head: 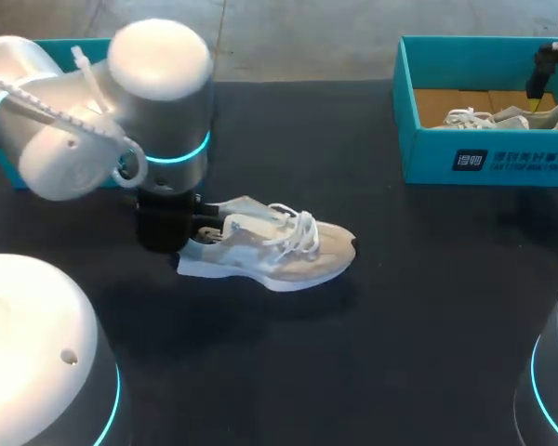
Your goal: Take the shoe out of the shoebox, open the shoe tongue, remove and reinsert the insole, then place the shoe into the shoebox
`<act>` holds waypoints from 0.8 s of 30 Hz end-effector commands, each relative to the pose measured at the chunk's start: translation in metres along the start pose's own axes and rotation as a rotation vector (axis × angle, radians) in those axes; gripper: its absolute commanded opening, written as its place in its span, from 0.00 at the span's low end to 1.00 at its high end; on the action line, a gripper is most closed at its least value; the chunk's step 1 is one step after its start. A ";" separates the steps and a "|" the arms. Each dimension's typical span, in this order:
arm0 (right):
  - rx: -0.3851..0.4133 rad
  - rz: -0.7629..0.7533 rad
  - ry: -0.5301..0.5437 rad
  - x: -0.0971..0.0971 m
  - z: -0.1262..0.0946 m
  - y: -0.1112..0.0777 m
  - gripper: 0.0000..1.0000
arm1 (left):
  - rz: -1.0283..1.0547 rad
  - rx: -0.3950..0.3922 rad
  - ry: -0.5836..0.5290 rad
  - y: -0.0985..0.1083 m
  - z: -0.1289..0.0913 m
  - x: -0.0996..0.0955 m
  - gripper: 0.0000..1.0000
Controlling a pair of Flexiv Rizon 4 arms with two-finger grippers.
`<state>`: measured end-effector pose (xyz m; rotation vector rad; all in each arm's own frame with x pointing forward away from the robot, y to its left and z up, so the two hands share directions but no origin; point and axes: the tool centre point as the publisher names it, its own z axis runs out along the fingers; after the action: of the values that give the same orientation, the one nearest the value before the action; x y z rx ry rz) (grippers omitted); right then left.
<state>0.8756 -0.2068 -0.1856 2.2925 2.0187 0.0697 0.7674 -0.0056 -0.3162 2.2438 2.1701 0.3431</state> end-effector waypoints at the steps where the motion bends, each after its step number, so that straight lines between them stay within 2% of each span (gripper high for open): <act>1: -0.002 0.000 -0.001 0.000 0.000 -0.001 1.00 | -0.004 0.013 0.019 0.010 0.015 -0.017 0.00; 18: -0.002 0.000 -0.001 0.000 0.000 -0.001 1.00 | -0.001 0.029 0.019 0.016 0.057 -0.043 0.00; 24: -0.002 0.000 -0.001 0.000 0.000 -0.001 1.00 | -0.005 0.028 0.022 0.015 0.059 -0.048 0.00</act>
<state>0.8756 -0.2068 -0.1856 2.2926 2.0186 0.0697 0.7901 -0.0412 -0.3787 2.2602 2.2020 0.3364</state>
